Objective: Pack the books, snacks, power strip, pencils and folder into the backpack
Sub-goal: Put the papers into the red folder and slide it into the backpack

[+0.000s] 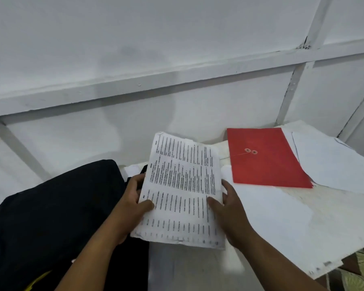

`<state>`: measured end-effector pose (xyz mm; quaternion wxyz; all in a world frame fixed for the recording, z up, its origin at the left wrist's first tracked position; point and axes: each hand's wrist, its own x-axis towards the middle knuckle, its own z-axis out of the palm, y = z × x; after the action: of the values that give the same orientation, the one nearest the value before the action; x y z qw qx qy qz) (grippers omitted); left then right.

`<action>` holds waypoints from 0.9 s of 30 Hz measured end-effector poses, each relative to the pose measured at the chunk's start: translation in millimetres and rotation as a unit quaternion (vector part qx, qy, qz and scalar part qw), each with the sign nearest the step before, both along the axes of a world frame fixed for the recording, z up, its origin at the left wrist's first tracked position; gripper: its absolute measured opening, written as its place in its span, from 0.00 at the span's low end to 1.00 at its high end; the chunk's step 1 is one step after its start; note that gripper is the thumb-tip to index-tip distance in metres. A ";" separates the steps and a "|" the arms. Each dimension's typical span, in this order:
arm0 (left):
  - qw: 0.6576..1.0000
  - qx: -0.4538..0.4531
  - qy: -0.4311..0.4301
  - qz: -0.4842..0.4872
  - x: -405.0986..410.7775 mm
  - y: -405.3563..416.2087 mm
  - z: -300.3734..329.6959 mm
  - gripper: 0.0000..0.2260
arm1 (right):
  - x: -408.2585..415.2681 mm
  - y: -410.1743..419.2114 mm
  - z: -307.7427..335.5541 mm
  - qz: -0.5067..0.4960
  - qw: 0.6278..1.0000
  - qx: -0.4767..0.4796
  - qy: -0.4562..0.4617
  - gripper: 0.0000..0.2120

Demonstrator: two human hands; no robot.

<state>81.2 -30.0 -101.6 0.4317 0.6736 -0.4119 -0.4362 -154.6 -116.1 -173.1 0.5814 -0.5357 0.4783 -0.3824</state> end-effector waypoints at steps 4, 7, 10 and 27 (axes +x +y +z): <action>0.999 -0.039 0.025 0.025 3.1 3.4 0.6 0.25 | 2.9 -7.2 29.8 0.001 0.988 -0.139 0.064 0.31; 0.993 -0.101 0.014 0.065 -5.2 -5.1 2.3 0.27 | 3.5 -16.2 53.8 -0.002 0.967 -0.243 0.080 0.25; 0.977 -0.182 -0.052 0.094 -25.6 -16.7 1.3 0.29 | 4.5 -19.3 66.1 0.014 0.950 -0.306 0.062 0.21; 0.964 -0.165 -0.120 0.173 -82.0 -34.0 -63.7 0.44 | -38.2 -59.6 15.7 0.132 0.957 -0.226 0.120 0.22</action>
<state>-0.8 -63.9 -165.2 0.5529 0.7018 -0.4037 -0.1968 -192.8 -175.7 -157.4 0.4284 -0.7539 0.3704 -0.3331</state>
